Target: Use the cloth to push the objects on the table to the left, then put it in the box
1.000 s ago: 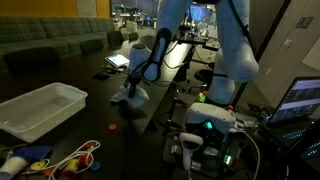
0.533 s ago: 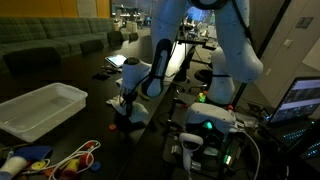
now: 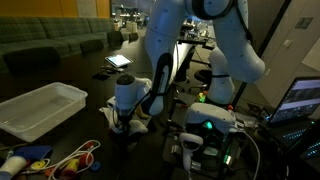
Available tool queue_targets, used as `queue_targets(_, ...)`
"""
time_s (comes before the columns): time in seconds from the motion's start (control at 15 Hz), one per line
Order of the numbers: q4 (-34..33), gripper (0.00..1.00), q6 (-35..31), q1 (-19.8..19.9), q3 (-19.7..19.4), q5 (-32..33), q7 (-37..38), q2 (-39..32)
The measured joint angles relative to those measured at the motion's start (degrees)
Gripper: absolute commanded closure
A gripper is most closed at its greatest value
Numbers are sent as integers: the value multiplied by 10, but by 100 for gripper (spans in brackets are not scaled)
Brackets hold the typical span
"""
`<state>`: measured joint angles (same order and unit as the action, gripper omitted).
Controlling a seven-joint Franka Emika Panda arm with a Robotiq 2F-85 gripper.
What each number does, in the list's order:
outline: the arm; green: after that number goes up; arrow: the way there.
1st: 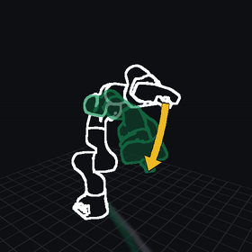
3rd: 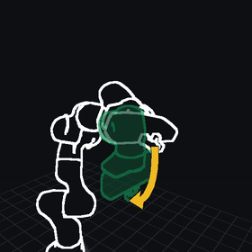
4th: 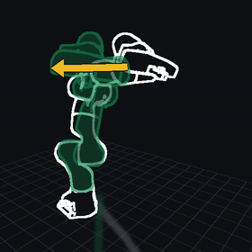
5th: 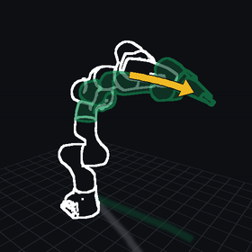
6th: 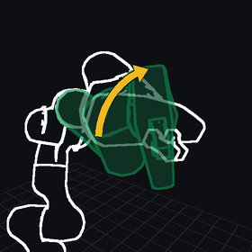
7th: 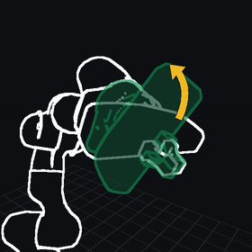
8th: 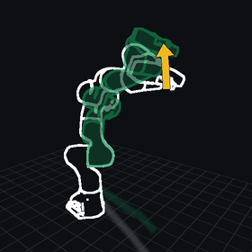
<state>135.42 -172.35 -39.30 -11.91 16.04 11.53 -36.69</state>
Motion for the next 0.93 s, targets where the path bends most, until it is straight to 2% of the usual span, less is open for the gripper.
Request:
queue_targets(0.47, -75, 99, 7, 0, 31, -14, -1, -41)
queue_targets(0.93, -142, 99, 14, 16, 108, -18, -15, -58)
